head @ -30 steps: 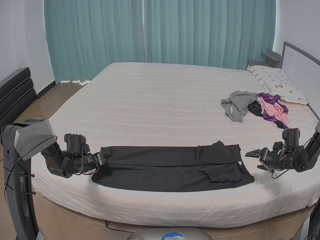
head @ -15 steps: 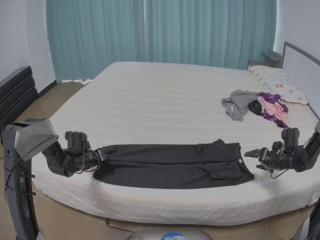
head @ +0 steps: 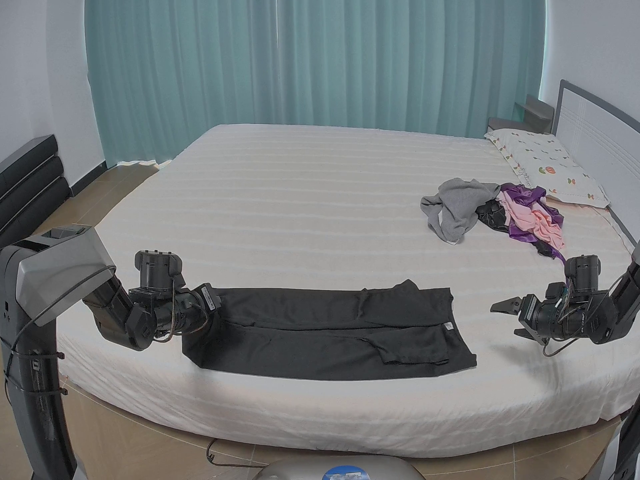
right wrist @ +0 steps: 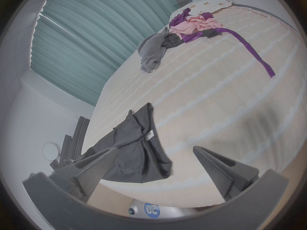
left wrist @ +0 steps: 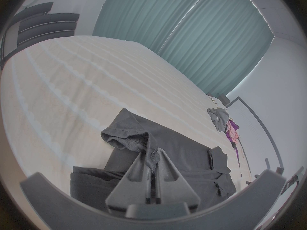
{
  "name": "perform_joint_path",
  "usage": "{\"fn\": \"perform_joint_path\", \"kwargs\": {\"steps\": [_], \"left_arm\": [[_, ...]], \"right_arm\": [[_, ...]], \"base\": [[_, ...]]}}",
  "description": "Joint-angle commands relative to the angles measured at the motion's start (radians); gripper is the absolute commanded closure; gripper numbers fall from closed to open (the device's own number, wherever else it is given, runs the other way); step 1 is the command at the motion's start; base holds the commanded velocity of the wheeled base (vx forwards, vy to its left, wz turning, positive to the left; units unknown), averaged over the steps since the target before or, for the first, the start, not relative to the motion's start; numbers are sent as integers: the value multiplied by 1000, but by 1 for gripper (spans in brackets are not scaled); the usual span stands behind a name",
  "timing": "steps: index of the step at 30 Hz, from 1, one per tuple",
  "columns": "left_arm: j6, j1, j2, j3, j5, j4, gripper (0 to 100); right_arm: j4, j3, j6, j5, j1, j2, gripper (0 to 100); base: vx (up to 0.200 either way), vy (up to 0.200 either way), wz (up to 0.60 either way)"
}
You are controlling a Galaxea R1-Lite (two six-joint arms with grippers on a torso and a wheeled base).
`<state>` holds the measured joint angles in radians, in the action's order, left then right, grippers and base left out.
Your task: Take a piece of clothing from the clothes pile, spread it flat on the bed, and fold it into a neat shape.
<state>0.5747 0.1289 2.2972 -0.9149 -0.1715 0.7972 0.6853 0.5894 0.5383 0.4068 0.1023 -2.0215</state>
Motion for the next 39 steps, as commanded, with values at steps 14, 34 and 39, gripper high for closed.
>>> {"fn": "perform_joint_path", "kwargs": {"steps": [14,34,39], "left_arm": [[2,127,-101,-119,46,-216,100],[4,307,-50,-403,70,-533,100],[5,337,4,-435,135,-535,100]], "right_arm": [[0,-6,-8,0,-4,3,0],[-1,-8,-9,0,-4,1,0],[-1,-8,-9,0,-4,1,0]], "base": [[0,-200,0],[0,-180,0],[0,0,0]]}}
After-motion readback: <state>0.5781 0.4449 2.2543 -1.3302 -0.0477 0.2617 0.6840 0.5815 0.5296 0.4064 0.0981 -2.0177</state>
